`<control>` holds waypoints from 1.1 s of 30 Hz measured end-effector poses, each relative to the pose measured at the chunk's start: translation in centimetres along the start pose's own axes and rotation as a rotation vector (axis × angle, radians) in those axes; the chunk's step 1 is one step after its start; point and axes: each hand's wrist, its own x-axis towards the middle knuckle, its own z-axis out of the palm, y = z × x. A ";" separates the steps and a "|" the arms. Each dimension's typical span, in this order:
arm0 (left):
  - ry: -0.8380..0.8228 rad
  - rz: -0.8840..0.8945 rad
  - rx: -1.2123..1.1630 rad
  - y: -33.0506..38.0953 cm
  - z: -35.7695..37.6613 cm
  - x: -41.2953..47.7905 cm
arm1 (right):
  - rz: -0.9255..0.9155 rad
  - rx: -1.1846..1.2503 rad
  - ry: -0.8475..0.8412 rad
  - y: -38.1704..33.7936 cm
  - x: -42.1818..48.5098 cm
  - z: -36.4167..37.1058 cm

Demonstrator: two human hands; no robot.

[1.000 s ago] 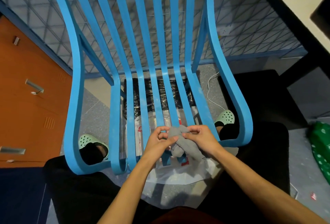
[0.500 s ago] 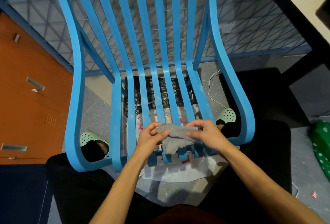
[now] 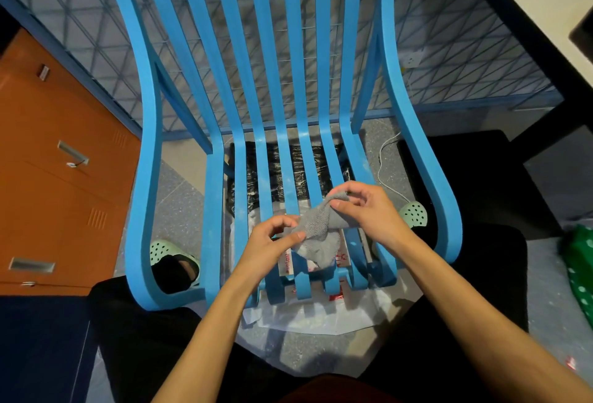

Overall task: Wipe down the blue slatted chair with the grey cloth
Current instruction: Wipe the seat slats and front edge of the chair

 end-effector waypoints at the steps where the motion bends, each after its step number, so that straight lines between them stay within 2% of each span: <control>1: -0.010 0.018 -0.015 0.4 0.0 0.0 | -0.018 -0.026 -0.003 -0.2 0.2 -0.1; 7: 0.009 0.206 0.038 2.1 -0.7 0.1 | 0.010 -0.081 0.030 -0.6 0.8 -1.0; 10: 0.029 0.251 0.111 2.8 -0.8 0.2 | -0.063 -0.063 0.021 -1.4 0.8 -0.9; 15: -0.062 0.112 0.078 2.6 -0.7 0.4 | -0.213 -0.148 -0.032 -3.2 1.1 -0.8; 17: -0.045 0.079 0.045 2.9 -0.2 0.1 | -0.224 -0.157 -0.012 -3.5 1.5 -1.0; 22: 0.082 0.043 -0.068 4.0 0.6 0.3 | -0.091 -0.257 0.061 -1.9 2.1 -1.6; 25: 0.136 -0.002 -0.137 4.4 0.4 0.9 | -0.082 -0.370 0.044 -0.5 1.1 -0.6; 30: 0.057 0.005 -0.030 4.7 0.2 0.8 | -0.042 -0.317 0.006 1.4 0.3 0.6; 33: 0.031 0.045 0.036 4.8 -0.1 0.8 | 0.144 -0.205 0.019 1.8 0.6 0.5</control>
